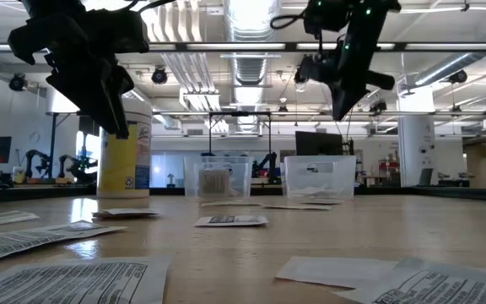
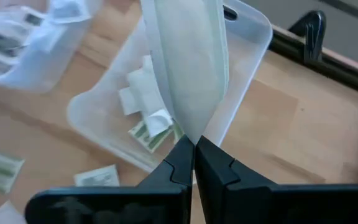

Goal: Pick & Place First Aid Supplies
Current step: Put the bandage into the right transparent bin

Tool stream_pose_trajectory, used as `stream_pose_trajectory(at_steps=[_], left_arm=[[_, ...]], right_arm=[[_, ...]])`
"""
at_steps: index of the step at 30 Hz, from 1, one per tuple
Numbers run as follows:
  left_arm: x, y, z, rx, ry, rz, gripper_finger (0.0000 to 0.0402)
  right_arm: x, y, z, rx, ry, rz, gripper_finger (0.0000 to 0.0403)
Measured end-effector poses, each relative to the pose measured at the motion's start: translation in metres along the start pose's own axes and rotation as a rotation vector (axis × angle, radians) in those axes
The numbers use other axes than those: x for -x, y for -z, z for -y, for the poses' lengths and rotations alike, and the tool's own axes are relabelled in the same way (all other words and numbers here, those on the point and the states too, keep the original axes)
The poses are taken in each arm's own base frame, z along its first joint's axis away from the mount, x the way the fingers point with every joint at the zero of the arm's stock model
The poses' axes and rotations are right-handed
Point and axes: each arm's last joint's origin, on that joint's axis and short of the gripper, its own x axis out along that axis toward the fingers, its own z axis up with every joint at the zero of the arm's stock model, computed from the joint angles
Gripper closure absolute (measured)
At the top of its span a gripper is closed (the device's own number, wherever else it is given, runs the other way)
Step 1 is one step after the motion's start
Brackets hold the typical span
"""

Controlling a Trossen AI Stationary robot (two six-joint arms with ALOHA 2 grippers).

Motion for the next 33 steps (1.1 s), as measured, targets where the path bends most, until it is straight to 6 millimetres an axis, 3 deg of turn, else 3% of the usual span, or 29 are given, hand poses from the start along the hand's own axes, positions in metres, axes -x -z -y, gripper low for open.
stream_pose_trajectory(at_steps=[8, 17, 25, 33], left_arm=[[0.000, 0.000, 0.000, 0.000, 0.000, 0.000, 0.0250], [0.000, 0.000, 0.000, -0.001, -0.001, -0.001, 0.0250], [0.000, 0.000, 0.000, -0.001, -0.001, -0.001, 0.0250], [0.000, 0.002, -0.001, -0.006, -0.007, -0.019, 0.0250]], right_arm=[[-0.036, -0.005, -0.001, 0.005, 0.031, -0.119, 0.0394], [-0.057, -0.002, -0.014, 0.051, 0.001, -0.193, 0.0394], [-0.062, -0.002, -0.016, 0.061, -0.007, -0.196, 0.0385], [-0.061, -0.002, -0.016, 0.059, -0.007, -0.193, 0.0335]])
